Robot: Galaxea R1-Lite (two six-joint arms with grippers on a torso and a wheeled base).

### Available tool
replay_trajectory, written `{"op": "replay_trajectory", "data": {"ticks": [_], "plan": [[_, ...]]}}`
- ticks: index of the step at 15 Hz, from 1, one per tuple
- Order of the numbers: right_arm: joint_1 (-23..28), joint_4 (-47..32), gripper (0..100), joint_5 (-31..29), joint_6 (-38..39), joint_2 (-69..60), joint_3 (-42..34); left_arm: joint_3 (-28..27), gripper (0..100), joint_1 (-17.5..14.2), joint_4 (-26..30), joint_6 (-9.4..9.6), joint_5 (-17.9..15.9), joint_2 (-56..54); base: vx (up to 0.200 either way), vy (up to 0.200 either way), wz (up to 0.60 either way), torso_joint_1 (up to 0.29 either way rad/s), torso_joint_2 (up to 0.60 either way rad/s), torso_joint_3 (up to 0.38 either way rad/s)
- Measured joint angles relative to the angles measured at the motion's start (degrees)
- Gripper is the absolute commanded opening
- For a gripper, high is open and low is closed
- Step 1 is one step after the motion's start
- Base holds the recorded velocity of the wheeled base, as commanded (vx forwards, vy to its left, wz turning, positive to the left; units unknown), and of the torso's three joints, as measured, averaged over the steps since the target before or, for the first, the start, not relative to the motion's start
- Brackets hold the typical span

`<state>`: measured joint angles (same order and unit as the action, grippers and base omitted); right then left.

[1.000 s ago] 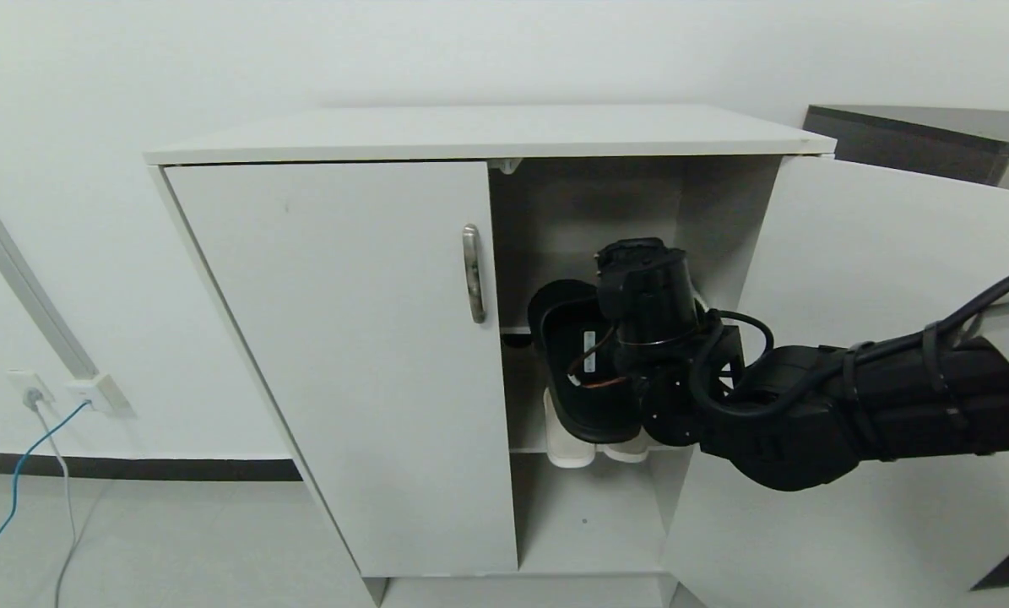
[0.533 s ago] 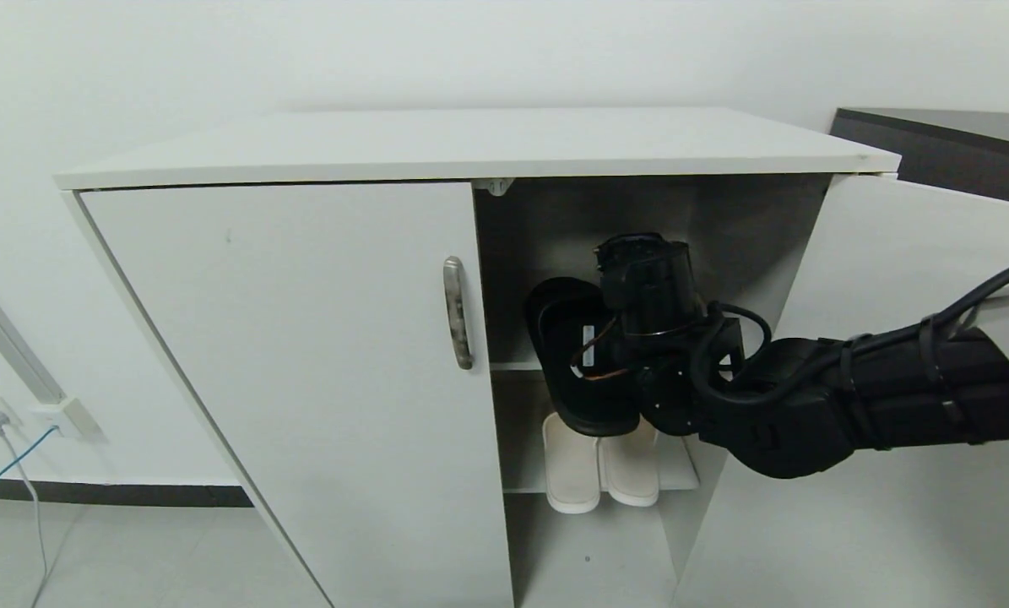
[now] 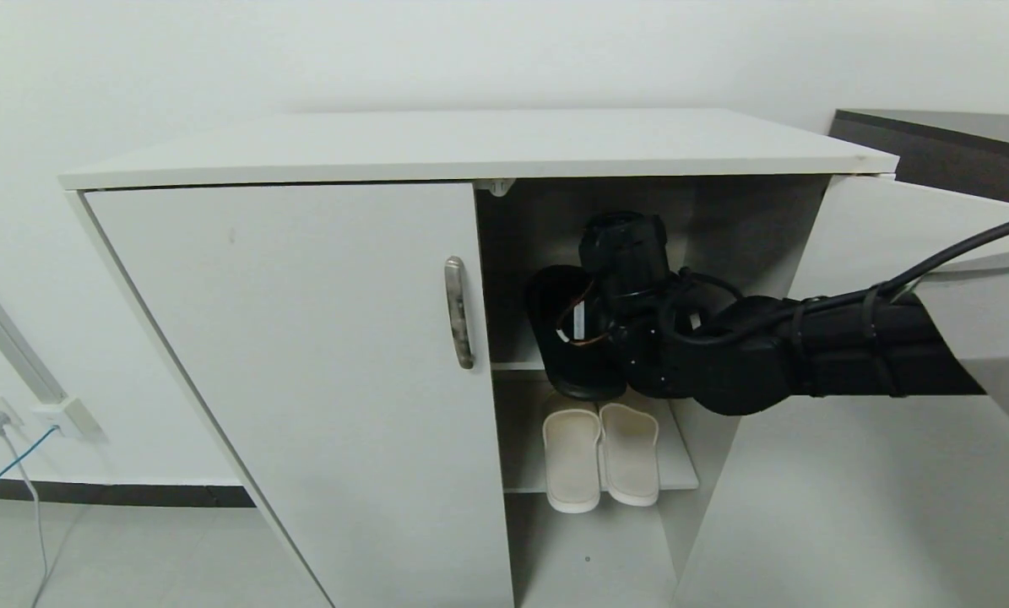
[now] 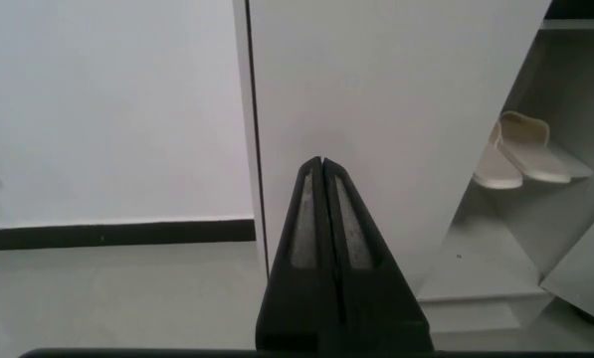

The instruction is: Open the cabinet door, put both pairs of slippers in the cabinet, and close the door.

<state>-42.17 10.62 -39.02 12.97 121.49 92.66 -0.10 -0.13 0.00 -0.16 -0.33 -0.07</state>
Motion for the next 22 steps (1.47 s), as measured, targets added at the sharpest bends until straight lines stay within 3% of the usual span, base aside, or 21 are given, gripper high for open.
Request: {"op": "replay_trajectory", "data": {"ticks": [3,8,9,15,22], "plan": [[1.7,-3.3,0,-0.3,0.7,3.5,6.0,0.0,0,0.0,0.0,0.0,0.0,0.0,0.0,0.0,0.0,0.0,0.0,0.0],[2.7,-3.4,0,-1.2,0.7,6.5,9.3,0.0,0,0.0,0.0,-0.05,0.0,0.0,0.0,0.0,0.0,0.0,0.0,0.0],[2.7,-3.3,100,-1.5,0.7,6.8,9.4,0.0,0,0.0,0.0,-0.05,0.0,0.0,0.0,0.0,0.0,0.0,0.0,0.0],[2.6,-3.0,100,-1.8,0.8,6.0,7.7,0.0,0,0.0,0.0,-0.63,0.1,0.0,0.0,0.0,0.0,0.0,0.0,0.0],[-0.3,-2.7,100,-2.7,2.5,-1.7,-2.3,0.0,0,0.0,0.0,-0.6,0.1,0.0,0.0,0.0,0.0,0.0,0.0,0.0]]}}
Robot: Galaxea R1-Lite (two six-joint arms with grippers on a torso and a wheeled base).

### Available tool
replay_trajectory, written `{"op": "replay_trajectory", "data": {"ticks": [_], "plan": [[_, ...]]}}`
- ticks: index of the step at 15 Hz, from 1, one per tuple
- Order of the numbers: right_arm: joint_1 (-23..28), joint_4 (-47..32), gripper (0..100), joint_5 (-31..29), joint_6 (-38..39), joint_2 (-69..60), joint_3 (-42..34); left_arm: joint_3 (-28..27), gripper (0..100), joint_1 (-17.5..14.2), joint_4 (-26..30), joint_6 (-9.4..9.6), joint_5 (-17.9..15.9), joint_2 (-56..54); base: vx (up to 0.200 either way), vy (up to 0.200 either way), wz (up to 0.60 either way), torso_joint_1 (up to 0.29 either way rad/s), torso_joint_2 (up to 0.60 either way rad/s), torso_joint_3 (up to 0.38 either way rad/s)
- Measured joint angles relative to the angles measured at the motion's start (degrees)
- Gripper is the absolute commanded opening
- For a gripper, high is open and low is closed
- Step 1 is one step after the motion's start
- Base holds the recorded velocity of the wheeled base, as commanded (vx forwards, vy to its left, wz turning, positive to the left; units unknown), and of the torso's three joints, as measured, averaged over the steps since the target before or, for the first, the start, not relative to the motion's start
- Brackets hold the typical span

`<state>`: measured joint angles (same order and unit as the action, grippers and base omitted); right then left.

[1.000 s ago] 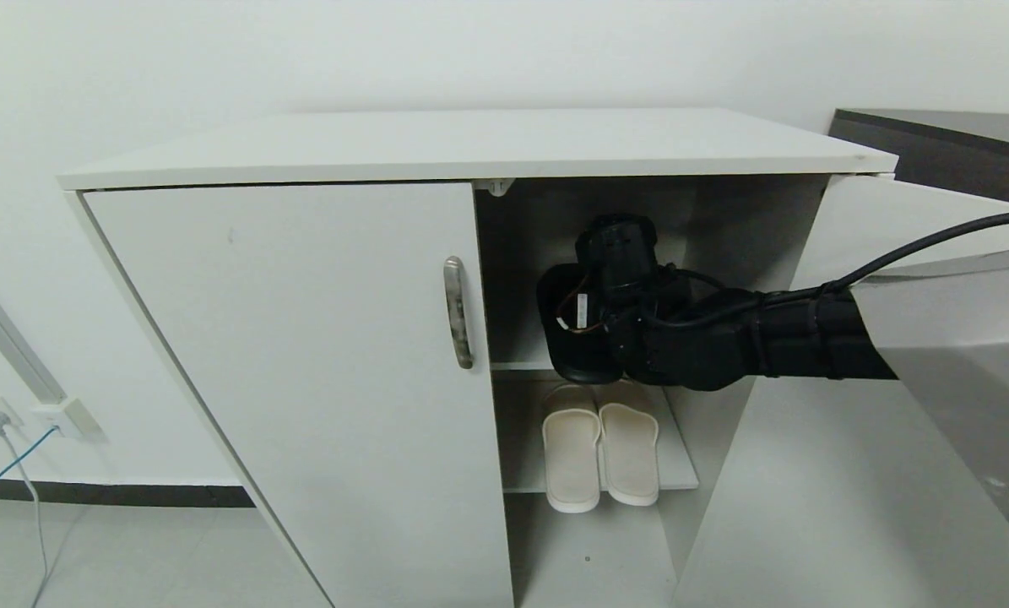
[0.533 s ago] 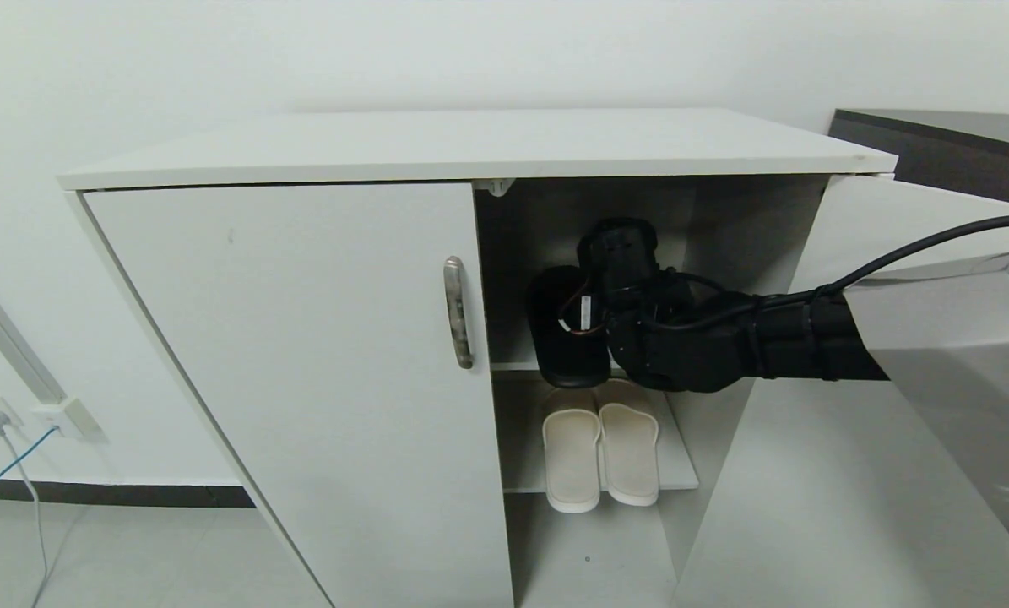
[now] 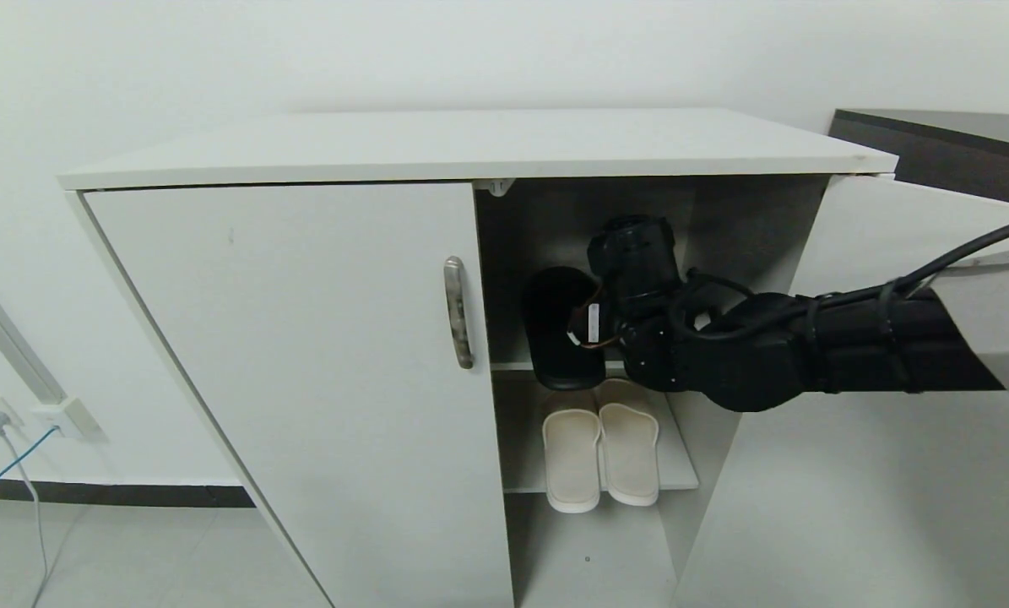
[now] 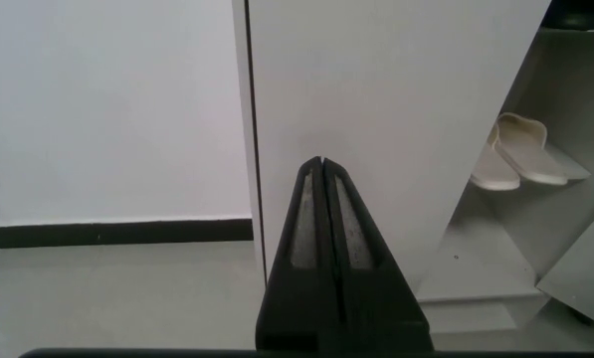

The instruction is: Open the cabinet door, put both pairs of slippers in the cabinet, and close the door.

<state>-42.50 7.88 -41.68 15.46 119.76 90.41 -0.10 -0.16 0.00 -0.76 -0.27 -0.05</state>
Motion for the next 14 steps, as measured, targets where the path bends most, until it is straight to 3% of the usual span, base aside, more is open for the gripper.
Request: {"op": "replay_trajectory", "data": {"ticks": [5,10,14], "plan": [[-3.6,4.0,100,0.2,0.5,-7.5,-11.3,0.0,0,0.0,0.0,0.07,-0.1,0.0,0.0,0.0,0.0,0.0,0.0,0.0],[-9.0,21.4,100,6.0,-4.5,-17.1,-32.5,0.0,0,0.0,0.0,0.07,-0.1,0.0,0.0,0.0,0.0,0.0,0.0,0.0],[-10.1,39.7,100,12.8,-9.4,-20.9,-48.3,0.0,0,0.0,0.0,0.07,-0.1,0.0,0.0,0.0,0.0,0.0,0.0,0.0]]}}
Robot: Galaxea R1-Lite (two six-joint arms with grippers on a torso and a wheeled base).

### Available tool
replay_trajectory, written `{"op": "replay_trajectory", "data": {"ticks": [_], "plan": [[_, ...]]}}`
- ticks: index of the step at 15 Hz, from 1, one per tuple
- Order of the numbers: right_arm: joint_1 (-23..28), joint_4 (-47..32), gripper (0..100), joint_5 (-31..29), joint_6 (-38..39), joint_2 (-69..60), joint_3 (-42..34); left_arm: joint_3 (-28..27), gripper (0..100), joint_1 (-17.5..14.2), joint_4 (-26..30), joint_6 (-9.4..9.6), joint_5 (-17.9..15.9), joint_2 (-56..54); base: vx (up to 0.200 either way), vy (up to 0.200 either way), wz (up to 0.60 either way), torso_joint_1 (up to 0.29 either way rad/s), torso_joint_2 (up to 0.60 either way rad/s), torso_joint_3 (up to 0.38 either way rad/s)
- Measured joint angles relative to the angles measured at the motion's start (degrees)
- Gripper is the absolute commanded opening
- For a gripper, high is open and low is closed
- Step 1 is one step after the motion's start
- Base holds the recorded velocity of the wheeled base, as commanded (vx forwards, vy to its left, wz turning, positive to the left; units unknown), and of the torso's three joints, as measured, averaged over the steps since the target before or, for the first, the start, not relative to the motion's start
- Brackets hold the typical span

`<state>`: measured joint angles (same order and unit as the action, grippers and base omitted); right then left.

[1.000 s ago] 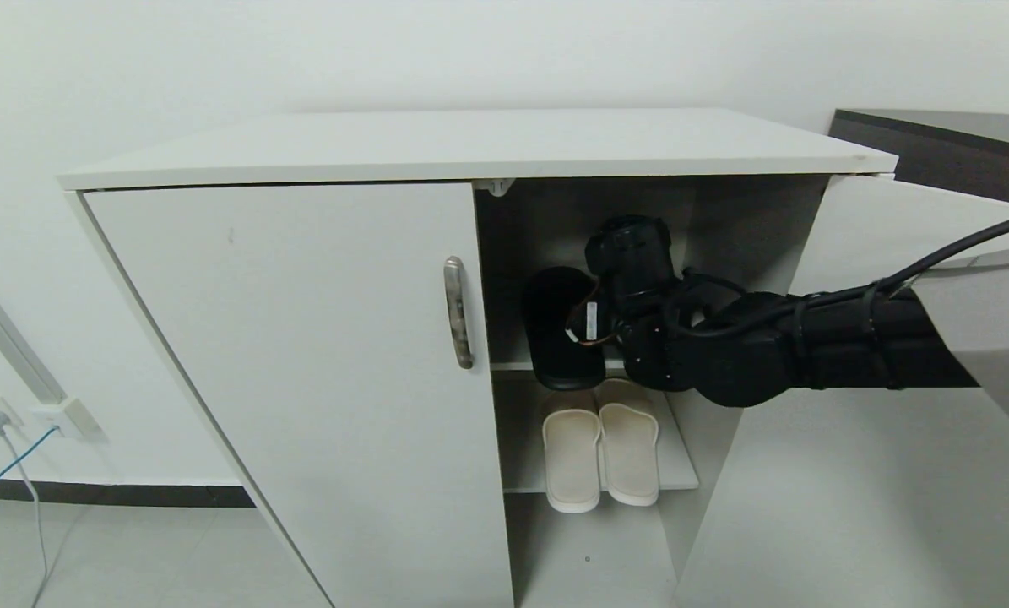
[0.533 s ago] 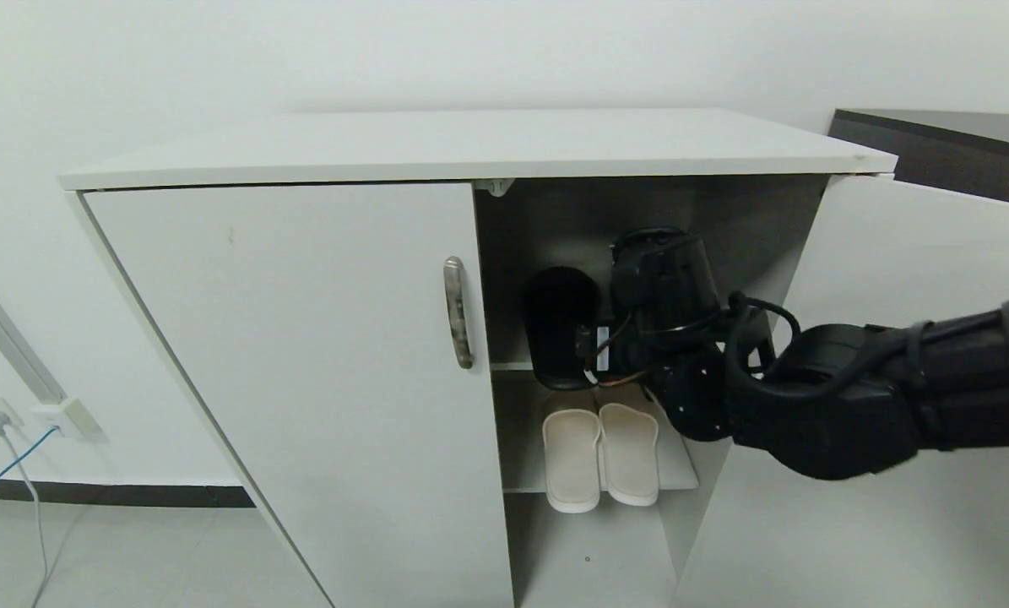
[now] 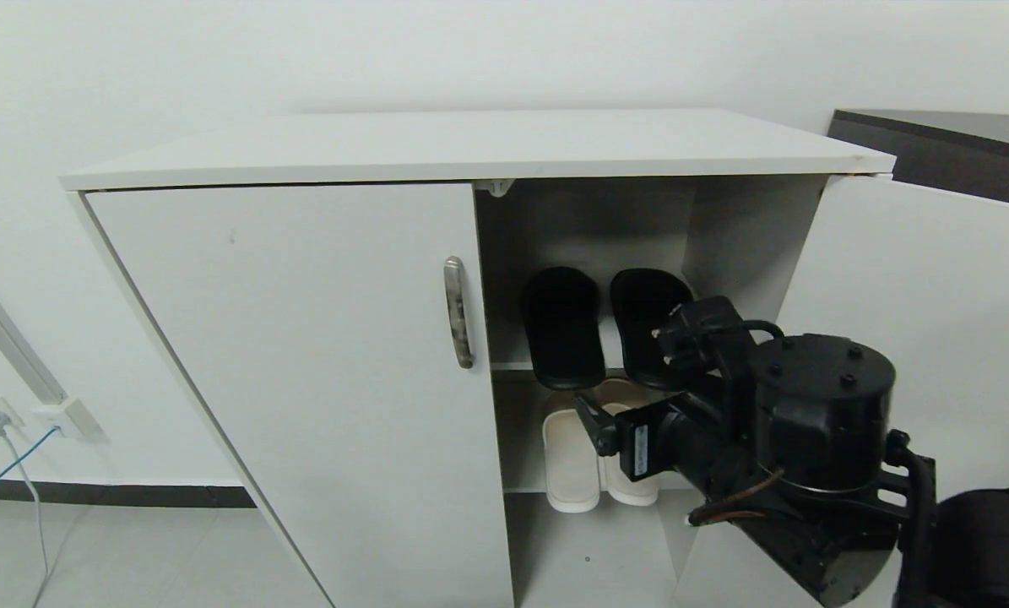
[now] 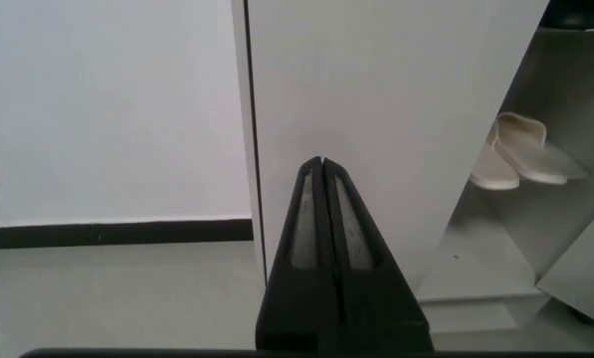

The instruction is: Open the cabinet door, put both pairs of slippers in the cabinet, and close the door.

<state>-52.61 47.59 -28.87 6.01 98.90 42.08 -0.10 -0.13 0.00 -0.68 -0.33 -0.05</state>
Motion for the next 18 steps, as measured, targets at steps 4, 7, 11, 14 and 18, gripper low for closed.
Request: {"op": "replay_trajectory", "data": {"ticks": [4,7,11,14,18], "plan": [[-0.2,4.1,0,2.7,-3.3,-1.3,-5.4,0.0,0,0.0,0.0,0.0,0.0,0.0,0.0,0.0,0.0,0.0,0.0,0.0],[-0.2,4.1,0,2.8,-3.4,-1.8,-6.4,0.0,0,0.0,0.0,0.02,0.0,0.0,0.0,0.0,0.0,0.0,0.0,0.0],[-0.3,4.2,0,2.8,-3.6,-1.9,-6.9,0.0,0,0.0,0.0,0.02,0.0,0.0,0.0,0.0,0.0,0.0,0.0,0.0],[-0.8,4.2,0,2.8,-3.5,-1.8,-7.3,0.0,0,0.0,0.0,-0.05,0.0,0.0,-0.2,0.0,0.0,0.002,0.0,0.004],[-1.1,4.2,0,2.7,-3.6,-1.7,-7.6,0.0,0,0.0,0.0,-0.07,0.0,0.0,-0.2,0.0,0.0,0.0,0.0,0.006]]}}
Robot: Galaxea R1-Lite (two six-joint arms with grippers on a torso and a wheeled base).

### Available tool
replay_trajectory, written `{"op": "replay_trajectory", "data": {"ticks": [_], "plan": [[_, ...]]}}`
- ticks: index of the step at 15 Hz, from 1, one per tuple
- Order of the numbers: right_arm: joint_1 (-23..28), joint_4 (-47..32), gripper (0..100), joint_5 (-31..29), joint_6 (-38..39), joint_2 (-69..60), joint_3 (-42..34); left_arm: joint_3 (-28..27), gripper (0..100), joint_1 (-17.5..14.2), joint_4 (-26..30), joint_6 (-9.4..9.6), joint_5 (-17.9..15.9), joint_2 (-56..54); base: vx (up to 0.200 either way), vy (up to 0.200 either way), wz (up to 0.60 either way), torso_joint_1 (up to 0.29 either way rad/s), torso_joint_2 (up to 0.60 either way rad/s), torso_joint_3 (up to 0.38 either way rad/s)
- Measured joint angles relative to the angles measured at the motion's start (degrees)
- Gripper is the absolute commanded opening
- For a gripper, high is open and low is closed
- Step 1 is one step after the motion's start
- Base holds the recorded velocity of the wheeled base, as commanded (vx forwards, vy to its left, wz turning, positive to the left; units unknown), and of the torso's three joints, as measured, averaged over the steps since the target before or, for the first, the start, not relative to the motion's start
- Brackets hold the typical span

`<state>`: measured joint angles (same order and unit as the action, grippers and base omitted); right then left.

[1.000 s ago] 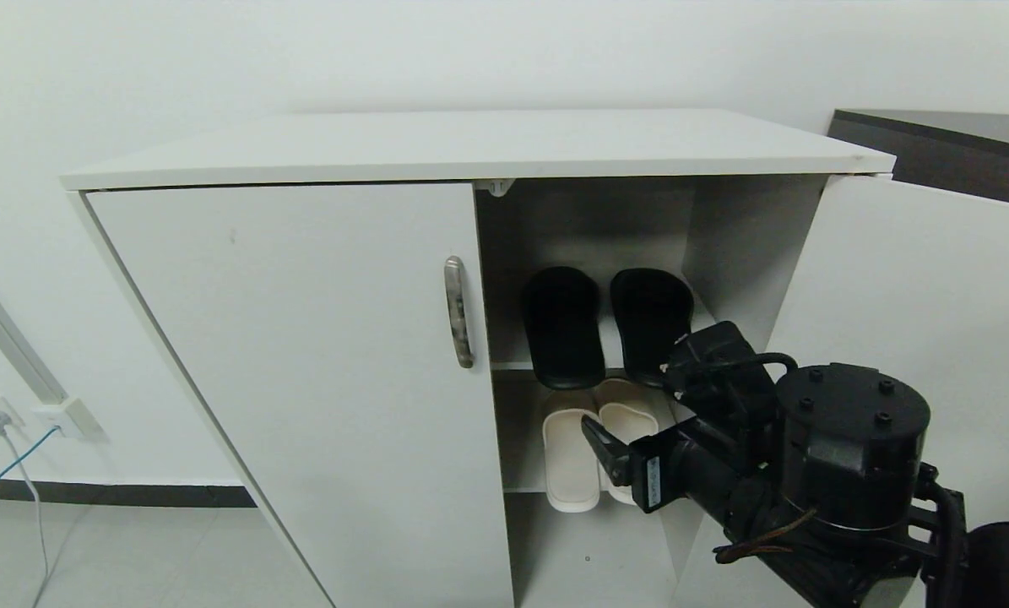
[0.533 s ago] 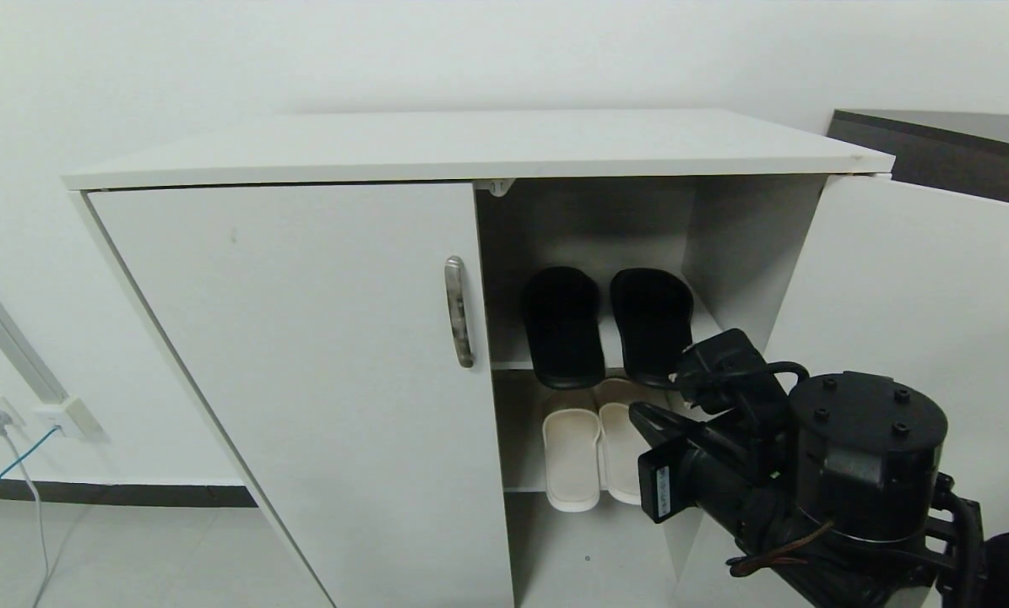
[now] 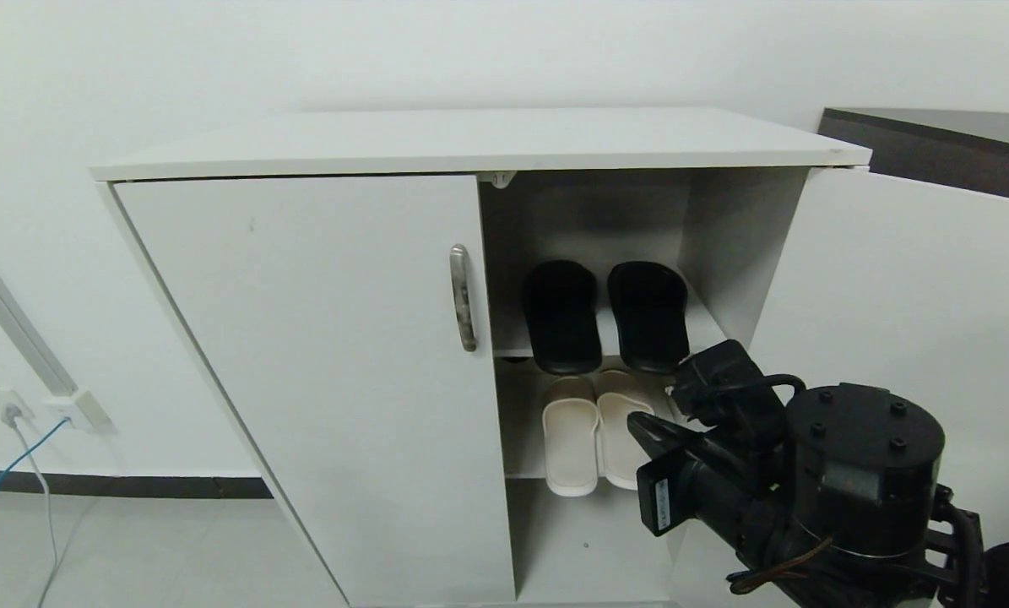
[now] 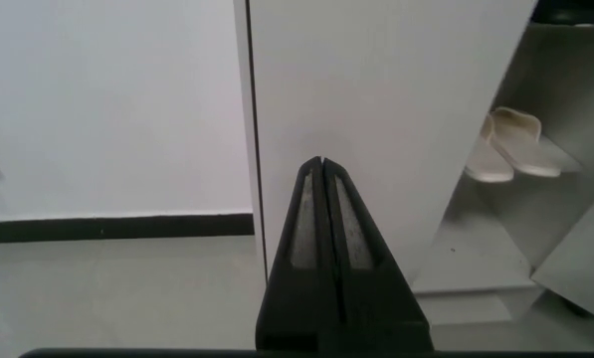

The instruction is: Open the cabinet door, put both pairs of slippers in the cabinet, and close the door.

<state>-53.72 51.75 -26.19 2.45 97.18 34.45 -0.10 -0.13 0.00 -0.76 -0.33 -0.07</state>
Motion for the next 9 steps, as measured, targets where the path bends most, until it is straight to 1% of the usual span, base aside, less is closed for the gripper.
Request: {"op": "replay_trajectory", "data": {"ticks": [9], "plan": [[0.1,0.0,0,-0.1,0.1,0.2,-0.5,0.0,0,0.0,0.0,-0.02,0.0,0.0,-0.2,0.0,0.0,0.001,0.0,0.002]]}}
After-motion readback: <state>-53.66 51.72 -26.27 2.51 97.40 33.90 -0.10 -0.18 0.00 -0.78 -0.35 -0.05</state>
